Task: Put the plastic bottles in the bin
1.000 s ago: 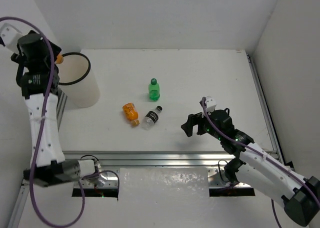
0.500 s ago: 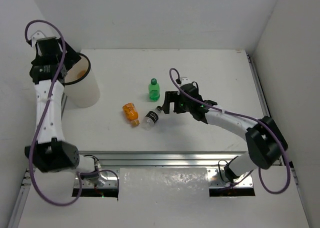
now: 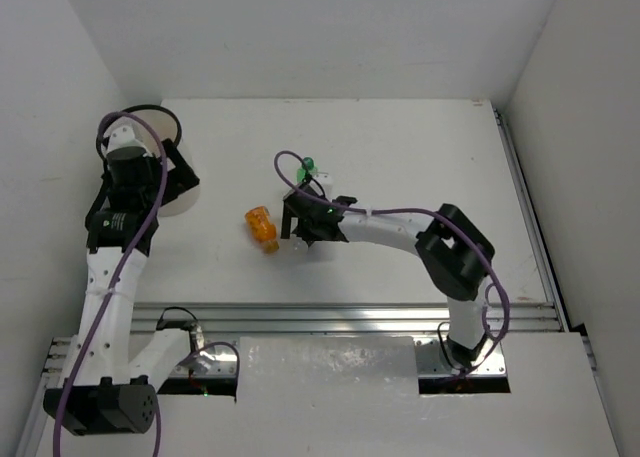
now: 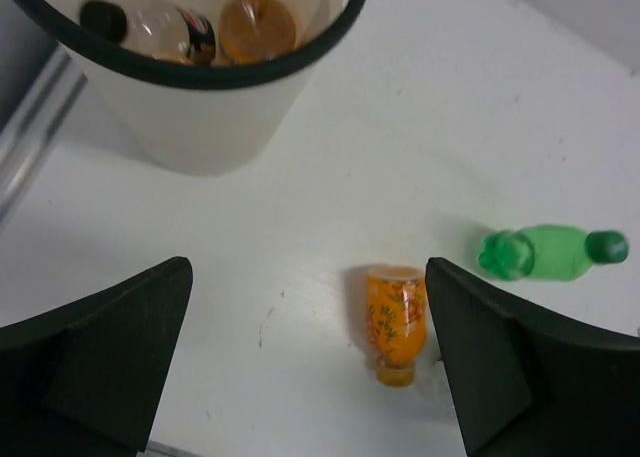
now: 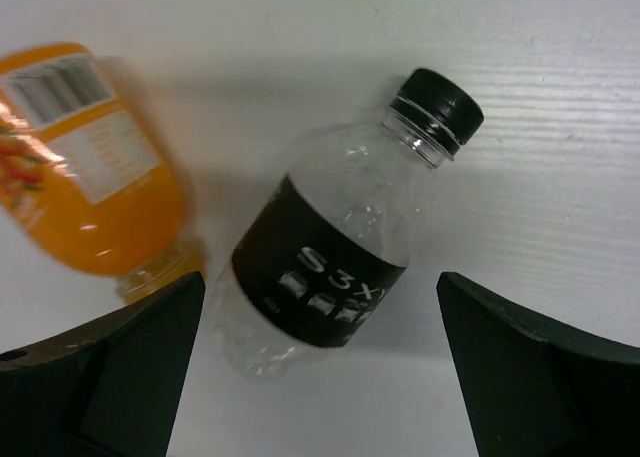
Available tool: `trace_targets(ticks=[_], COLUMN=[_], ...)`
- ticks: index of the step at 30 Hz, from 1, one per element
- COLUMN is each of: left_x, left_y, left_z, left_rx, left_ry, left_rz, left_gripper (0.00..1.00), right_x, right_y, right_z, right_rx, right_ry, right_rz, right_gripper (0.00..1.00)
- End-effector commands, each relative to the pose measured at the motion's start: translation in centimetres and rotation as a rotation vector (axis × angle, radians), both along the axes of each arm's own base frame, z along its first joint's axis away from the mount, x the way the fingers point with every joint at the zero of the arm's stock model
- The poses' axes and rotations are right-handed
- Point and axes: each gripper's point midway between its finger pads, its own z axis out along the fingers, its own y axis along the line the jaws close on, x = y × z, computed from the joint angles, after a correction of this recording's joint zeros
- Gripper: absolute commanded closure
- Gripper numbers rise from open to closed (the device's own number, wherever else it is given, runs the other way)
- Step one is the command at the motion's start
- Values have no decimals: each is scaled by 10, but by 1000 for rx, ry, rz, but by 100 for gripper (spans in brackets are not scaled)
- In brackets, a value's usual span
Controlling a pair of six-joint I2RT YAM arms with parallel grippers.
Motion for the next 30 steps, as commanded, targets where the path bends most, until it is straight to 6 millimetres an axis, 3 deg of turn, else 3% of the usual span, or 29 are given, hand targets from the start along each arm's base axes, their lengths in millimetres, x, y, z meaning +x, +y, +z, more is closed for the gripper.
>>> trace_targets(ticks=[1, 2, 3, 4, 5, 7, 9, 10, 11, 12, 13, 14, 15, 16, 17, 18, 19, 20, 21, 25, 30], left_x=[8, 9, 9, 10, 10, 8, 4, 0, -5, -9, -12, -22, -27, -32, -44, -51, -54, -70, -75, -102, -108], left_y=[-13, -20, -25, -29, -42, -65, -88, -107, -127, -141, -160, -185, -198, -213, -234, -244, -255, -275, -284, -329, -362], left_z=[-4, -8, -6, -6, -4, 4, 11, 17, 18, 13, 16, 14, 4, 6, 4, -7, -5, -8, -14, -25, -32], left_rx=[-5, -21, -28, -40, -69, -126, -178, -230, -259, -290, -335, -361, -389, -426, -450, -472, -493, -503, -509, -537, -523], left_ry=[-20, -17, -33, -38, -45, -77, -105, -132, -133, -124, -130, -115, -90, -102, -91, -70, -85, -62, -47, -5, 37], left_rz=[-79, -117, -139, -161, -225, -337, -439, -520, -593, -648, -721, -806, -851, -896, -964, -990, -1006, -1071, -1090, -1182, -1222], left_gripper=[0, 0, 0, 0, 0, 0, 0, 0, 0, 0, 0, 0, 0, 0, 0, 0, 0, 0, 0, 0, 3], right_x=[0, -7, -5, -11, -10, -22, -20, -39, -36, -47, -65, -70, -92, -102, -110, -116, -126, -131, -133, -145, -161], right_y=[-11, -13, -2, -6, -3, -13, -11, -27, -18, -15, -39, -30, -49, -51, -54, -60, -62, -65, -66, -61, -52], right_z=[-20, -33, -35, -45, -42, -37, -14, -23, 21, 35, 17, 70, 48, 60, 97, 100, 98, 98, 115, 137, 161], right_rx=[-73, -79, -26, -27, 2, -1, 36, -43, 41, 45, -53, 86, 65, 93, 179, 186, 190, 186, 218, 271, 353], right_ry=[42, 61, 54, 65, 45, -12, -152, -200, -350, -438, -496, -673, -689, -768, -895, -926, -938, -930, -969, -992, -1011], right_rz=[-112, -102, -78, -61, -55, 20, 81, 180, 216, 300, 428, 465, 554, 625, 634, 663, 716, 743, 735, 791, 862], right_gripper=[3, 5, 15, 24, 48, 64, 74, 76, 77, 79, 80, 78, 79, 80, 80, 80, 81, 81, 81, 81, 80])
